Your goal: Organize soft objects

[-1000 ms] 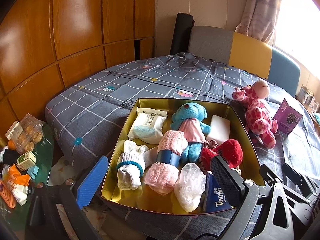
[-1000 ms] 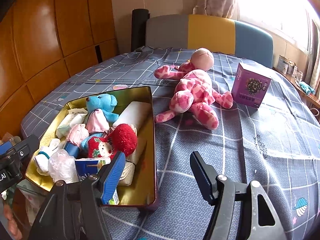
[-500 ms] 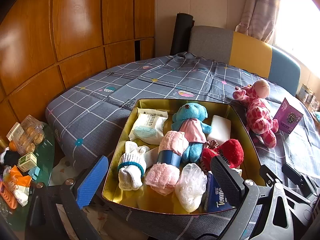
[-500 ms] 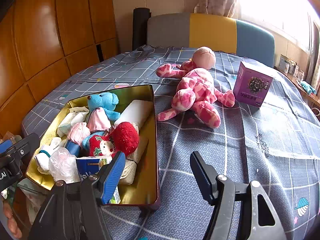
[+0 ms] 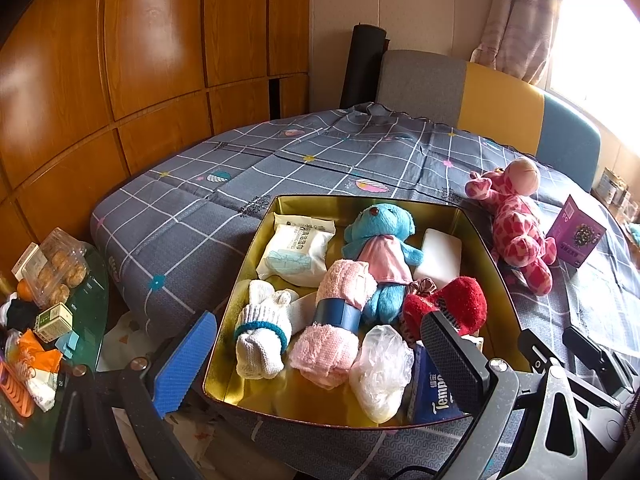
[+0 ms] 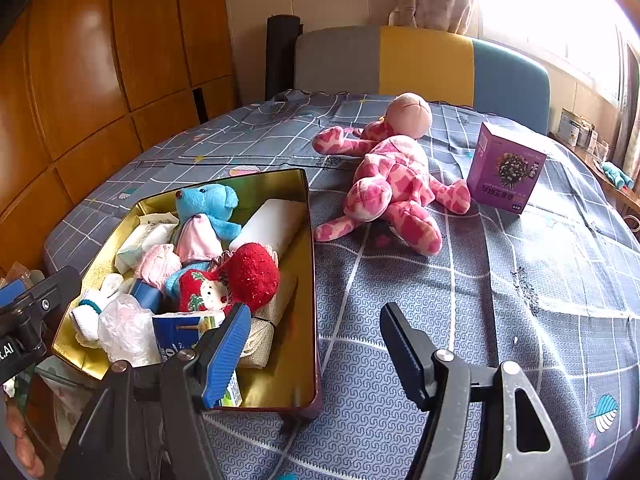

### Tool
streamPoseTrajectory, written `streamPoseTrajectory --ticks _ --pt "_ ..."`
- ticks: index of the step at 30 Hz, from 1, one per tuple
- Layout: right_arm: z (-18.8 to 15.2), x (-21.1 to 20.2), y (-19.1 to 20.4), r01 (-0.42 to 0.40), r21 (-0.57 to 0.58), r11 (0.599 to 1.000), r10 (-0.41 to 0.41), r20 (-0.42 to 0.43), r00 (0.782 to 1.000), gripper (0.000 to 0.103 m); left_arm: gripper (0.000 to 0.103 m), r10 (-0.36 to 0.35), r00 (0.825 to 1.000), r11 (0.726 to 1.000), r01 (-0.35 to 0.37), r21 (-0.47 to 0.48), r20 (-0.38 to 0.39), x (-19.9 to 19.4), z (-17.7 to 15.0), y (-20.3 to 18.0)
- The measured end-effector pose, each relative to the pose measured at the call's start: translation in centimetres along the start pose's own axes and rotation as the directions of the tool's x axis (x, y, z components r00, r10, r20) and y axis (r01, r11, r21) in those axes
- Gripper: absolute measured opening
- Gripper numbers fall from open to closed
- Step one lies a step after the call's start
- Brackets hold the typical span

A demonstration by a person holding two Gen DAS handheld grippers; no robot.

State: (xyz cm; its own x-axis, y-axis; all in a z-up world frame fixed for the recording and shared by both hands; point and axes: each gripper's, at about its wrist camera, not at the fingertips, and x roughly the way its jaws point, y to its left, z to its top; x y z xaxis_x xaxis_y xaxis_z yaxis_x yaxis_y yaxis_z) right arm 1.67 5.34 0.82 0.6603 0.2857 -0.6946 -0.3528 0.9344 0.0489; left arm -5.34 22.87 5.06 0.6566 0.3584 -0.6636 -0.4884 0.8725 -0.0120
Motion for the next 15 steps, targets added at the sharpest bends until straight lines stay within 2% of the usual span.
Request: streamPoseTrajectory --ticks 15 --pt "0.0 -0.04 0.02 -0.001 0.0 1.0 0.001 -0.001 1.0 0.068 0.103 -0.001 1.0 1.0 0.001 -0.003 0.0 -0.19 0.02 0.0"
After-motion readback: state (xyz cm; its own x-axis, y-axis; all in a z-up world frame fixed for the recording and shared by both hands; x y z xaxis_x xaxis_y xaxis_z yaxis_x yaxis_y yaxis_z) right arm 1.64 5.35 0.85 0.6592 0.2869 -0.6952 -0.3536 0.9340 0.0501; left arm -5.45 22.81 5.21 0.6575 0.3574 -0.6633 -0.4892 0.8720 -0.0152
